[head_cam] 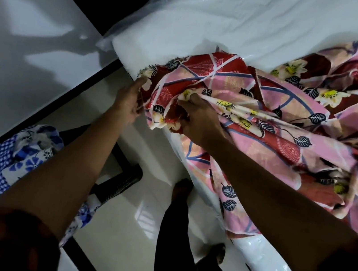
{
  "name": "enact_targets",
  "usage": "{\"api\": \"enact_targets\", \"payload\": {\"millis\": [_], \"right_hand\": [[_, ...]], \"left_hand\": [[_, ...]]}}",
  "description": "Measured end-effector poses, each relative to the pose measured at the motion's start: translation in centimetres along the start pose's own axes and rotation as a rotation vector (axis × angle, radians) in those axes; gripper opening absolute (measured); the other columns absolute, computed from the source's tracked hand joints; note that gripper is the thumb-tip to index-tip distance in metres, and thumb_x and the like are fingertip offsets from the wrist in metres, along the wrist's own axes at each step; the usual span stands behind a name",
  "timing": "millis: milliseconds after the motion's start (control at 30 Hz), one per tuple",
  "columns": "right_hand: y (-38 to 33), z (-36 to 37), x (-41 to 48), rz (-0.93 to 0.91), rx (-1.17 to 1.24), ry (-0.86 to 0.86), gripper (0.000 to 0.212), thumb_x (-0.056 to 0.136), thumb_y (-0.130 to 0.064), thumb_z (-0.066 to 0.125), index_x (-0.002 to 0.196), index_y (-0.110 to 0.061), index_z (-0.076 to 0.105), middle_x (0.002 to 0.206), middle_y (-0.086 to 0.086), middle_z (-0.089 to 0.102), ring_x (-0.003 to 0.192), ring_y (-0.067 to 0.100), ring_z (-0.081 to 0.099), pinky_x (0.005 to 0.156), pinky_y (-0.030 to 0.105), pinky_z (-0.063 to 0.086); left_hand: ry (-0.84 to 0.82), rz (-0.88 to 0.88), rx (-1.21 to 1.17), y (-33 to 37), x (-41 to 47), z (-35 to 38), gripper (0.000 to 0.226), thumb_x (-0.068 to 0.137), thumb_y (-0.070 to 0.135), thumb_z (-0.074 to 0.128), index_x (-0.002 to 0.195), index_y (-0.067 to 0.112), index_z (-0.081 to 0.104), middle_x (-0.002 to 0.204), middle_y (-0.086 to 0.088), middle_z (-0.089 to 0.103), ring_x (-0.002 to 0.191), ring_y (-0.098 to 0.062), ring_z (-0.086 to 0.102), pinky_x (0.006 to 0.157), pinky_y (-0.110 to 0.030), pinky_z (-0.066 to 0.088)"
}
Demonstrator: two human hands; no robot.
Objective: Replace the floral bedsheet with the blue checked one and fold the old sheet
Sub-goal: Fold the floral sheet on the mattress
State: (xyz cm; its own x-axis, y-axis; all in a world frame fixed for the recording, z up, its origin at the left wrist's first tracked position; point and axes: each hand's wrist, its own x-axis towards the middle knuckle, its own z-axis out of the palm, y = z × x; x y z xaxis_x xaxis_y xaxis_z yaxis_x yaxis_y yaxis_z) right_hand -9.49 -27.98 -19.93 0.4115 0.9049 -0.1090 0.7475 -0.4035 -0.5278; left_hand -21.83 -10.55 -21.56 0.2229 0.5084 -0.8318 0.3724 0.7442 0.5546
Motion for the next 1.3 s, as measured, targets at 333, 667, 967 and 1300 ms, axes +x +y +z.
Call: {"api": "enact_targets", "payload": {"millis": [333, 667, 967, 1300], "right_hand": [[-1.8, -2.5, 0.5, 0.191, 0.209, 0.354, 0.034, 0.093, -0.03, 0.068, 0.066, -0.009, 0.071, 0.065, 0.001, 0.059, 0.054, 0.011, 0.049, 0.049, 0.023, 0.034], [-4.0, -10.3, -0.4, 0.693, 0.914, 0.729, 0.026, 0.089, -0.025, 0.076, 0.073, -0.004, 0.076, 0.068, 0.006, 0.071, 0.061, 0.021, 0.065, 0.062, 0.034, 0.054], [-5.0, -8.7, -2.9, 0.335, 0.596, 0.374, 0.018, 0.087, -0.014, 0.075, 0.105, -0.013, 0.08, 0.084, 0.003, 0.068, 0.072, 0.01, 0.066, 0.07, 0.026, 0.056], [-5.6, -8.1, -4.7, 0.499, 0.65, 0.473, 0.016, 0.091, -0.019, 0.067, 0.096, -0.012, 0.08, 0.087, 0.006, 0.073, 0.085, 0.023, 0.07, 0.082, 0.038, 0.057]], "left_hand": [[-0.182, 0.1, -0.184, 2.0, -4.8, 3.2, 0.036, 0.094, 0.026, 0.066, 0.123, 0.005, 0.066, 0.115, -0.014, 0.072, 0.102, -0.028, 0.071, 0.084, -0.038, 0.059], [-0.077, 0.257, -0.031, 2.7, -12.2, 8.1, 0.016, 0.093, 0.03, 0.067, 0.101, 0.017, 0.072, 0.103, -0.006, 0.076, 0.097, -0.023, 0.073, 0.091, -0.043, 0.057], [-0.019, 0.237, 0.107, 0.9, -14.5, 9.7, 0.024, 0.103, 0.02, 0.05, 0.095, 0.008, 0.069, 0.085, -0.004, 0.07, 0.081, -0.019, 0.069, 0.068, -0.021, 0.055], [-0.111, 0.209, 0.31, -0.6, -15.2, 9.3, 0.036, 0.105, 0.038, 0.043, 0.086, 0.02, 0.068, 0.099, -0.011, 0.071, 0.094, -0.027, 0.068, 0.089, -0.038, 0.055]]}}
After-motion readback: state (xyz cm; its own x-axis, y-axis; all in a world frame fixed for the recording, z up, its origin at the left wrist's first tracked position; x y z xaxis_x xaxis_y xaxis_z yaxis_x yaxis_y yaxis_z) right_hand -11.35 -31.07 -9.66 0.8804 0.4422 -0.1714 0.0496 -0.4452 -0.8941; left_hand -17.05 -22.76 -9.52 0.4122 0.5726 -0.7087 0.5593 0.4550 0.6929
